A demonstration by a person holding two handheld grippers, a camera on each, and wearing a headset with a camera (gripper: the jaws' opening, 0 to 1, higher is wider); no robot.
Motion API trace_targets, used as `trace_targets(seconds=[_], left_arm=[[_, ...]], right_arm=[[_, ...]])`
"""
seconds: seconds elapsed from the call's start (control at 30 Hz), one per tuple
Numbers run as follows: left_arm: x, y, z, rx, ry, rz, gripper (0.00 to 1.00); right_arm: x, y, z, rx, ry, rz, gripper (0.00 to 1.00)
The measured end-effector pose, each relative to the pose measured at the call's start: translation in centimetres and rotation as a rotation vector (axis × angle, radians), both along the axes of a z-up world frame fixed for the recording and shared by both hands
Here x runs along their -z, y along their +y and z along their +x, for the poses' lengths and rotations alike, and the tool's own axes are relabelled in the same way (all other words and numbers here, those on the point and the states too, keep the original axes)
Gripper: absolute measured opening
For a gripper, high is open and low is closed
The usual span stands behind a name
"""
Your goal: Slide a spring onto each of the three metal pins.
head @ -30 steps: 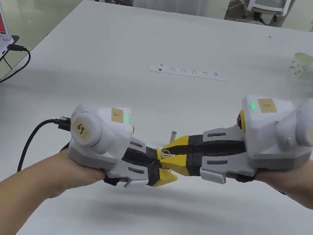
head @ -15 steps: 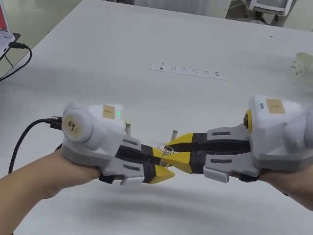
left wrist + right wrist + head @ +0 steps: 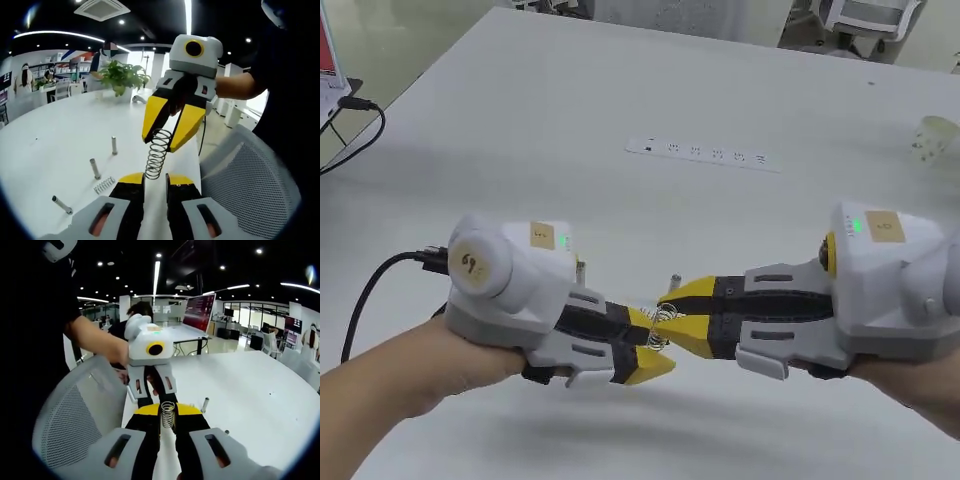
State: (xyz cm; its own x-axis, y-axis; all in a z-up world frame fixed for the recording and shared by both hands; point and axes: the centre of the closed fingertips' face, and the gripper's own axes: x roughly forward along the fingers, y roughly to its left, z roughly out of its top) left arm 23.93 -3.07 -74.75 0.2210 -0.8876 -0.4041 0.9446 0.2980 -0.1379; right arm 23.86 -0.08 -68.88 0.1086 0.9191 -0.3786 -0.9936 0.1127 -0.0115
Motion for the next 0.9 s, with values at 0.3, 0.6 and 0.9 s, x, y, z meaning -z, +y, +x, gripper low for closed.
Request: trace_targets(seconds=[0.3,0.6,0.9], left_arm=[[0.2,1.5,0.3,-0.042,-0.004,0.02,0.19],[0.4,4.3,0.7,-0.112,-0.005,0.036,0.28],[0.4,6.4,1.1,-0.176,-0.007,0.041,0.34]], right_arm=[[0.1,-0.4,0.5,0.01,-0.025,-0.027,0.08],[0.6,-0.7,0.6,0.019,-0.039,-0.057,0.08],[0.6,-1.1,1.1,0.04,-0.049,-0.062,0.08]])
